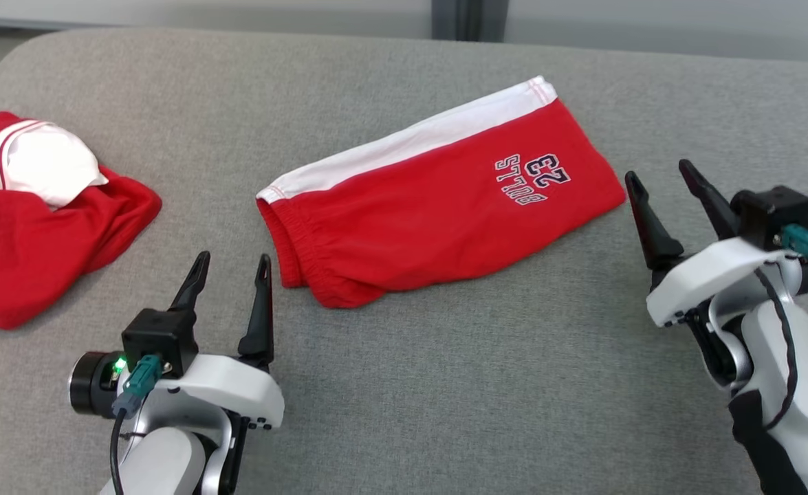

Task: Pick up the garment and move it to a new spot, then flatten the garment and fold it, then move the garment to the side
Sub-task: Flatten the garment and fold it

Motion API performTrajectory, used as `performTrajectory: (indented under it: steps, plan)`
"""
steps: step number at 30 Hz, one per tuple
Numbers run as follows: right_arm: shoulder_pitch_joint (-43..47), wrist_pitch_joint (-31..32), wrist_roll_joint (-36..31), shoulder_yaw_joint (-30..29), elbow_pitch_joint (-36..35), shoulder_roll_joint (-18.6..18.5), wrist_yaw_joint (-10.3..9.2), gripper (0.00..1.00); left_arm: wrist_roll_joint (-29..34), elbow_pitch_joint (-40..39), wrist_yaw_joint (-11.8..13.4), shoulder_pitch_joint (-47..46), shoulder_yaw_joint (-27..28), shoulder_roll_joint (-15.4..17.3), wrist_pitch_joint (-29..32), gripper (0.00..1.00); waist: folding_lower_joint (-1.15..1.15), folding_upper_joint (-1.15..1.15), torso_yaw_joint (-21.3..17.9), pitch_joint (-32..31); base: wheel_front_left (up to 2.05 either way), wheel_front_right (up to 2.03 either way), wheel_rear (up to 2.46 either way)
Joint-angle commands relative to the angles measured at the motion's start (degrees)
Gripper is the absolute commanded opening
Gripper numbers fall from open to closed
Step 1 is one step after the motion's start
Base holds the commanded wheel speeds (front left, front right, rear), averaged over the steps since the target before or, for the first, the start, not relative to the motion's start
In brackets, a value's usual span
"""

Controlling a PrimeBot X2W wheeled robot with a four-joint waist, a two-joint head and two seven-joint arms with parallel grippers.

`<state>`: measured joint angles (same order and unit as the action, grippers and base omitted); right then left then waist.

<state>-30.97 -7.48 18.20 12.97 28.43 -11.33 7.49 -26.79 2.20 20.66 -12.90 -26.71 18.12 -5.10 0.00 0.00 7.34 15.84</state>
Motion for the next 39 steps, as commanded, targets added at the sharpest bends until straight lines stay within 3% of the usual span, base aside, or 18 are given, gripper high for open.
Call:
performTrajectory:
  steps: [1,11,19,20,21,30,39]
  plan:
    - [-2.4,-0.2,0.6,0.7,2.3,-0.6,0.01,1.00,0.2,-0.2,-0.3,-1.5,-0.1,-0.3,-0.6,1.00,0.00,0.00,1.8,2.3,0.00,0.00,0.00]
    - [-11.9,-1.0,1.2,4.2,14.8,-2.1,0.01,1.00,0.2,1.6,-2.0,-5.3,-1.2,-2.5,-2.6,1.00,0.00,0.00,5.8,8.5,0.00,0.00,0.00]
    - [-15.0,-1.7,3.2,7.7,23.7,-0.3,0.02,1.00,-0.4,4.3,-2.8,-7.1,-1.4,-3.8,-4.2,1.00,0.00,0.00,6.6,9.9,0.00,0.00,0.00]
    - [-15.2,-1.4,3.9,8.5,24.3,0.1,0.06,0.42,-0.5,4.5,-2.8,-7.3,-1.4,-3.8,-4.4,1.00,0.00,0.00,6.5,9.9,0.00,0.00,0.00]
    - [-15.2,-1.2,4.7,9.1,24.9,0.5,0.08,0.00,-0.5,4.8,-2.9,-7.5,-1.4,-3.9,-4.5,1.00,0.00,0.00,6.3,9.8,0.00,0.00,0.00]
    - [-13.6,-4.6,10.5,12.3,23.6,0.6,0.07,0.00,-0.9,5.8,-2.6,-7.6,-1.2,-3.5,-5.1,1.00,0.00,0.00,4.3,8.6,0.00,0.00,0.00]
    - [-2.9,-7.1,13.7,11.1,14.6,0.2,0.06,0.00,-1.3,6.2,-2.2,-5.7,-1.2,-2.5,-4.5,1.00,0.00,0.00,1.7,5.2,0.00,0.00,0.00]
